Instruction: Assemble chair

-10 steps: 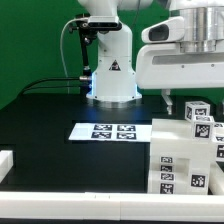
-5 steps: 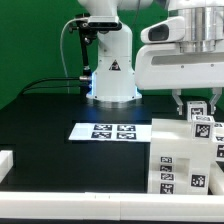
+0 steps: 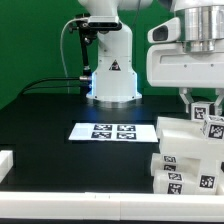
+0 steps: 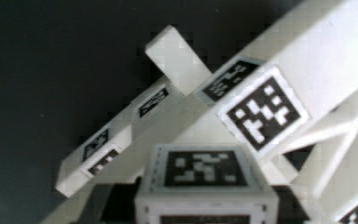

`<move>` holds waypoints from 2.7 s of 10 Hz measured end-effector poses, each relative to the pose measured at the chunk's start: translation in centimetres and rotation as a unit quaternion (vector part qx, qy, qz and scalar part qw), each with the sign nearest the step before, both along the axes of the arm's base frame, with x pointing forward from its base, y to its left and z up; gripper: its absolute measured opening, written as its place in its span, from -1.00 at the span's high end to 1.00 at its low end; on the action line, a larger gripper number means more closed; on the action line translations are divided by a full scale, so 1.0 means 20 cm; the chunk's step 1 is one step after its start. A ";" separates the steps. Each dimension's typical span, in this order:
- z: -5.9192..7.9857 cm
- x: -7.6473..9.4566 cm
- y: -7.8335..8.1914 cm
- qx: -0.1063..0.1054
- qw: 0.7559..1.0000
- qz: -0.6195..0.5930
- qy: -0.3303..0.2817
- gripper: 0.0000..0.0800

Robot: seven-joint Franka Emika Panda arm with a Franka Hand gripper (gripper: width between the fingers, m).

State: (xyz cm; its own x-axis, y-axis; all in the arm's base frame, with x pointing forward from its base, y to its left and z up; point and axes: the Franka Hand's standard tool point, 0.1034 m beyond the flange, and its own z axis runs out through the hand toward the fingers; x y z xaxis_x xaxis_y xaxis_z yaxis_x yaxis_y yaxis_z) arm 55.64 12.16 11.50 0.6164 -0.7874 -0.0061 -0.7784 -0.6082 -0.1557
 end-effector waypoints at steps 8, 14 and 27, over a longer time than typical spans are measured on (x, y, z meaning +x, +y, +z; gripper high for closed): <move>0.00 0.02 -0.08 0.025 0.995 -0.098 0.011 -0.21; 0.03 0.01 -0.08 -0.019 0.964 0.267 0.011 -0.62; 0.01 0.02 -0.06 -0.062 0.994 0.091 0.025 0.30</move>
Offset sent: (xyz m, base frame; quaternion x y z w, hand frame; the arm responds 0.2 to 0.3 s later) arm 0.0115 -0.0320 0.0083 0.0207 -0.0114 0.1012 0.9946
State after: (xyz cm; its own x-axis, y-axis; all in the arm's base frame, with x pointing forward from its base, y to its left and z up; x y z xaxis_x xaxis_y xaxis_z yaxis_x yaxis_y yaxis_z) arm 55.96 10.87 11.75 0.7495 -0.6601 0.0495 -0.6592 -0.7511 -0.0356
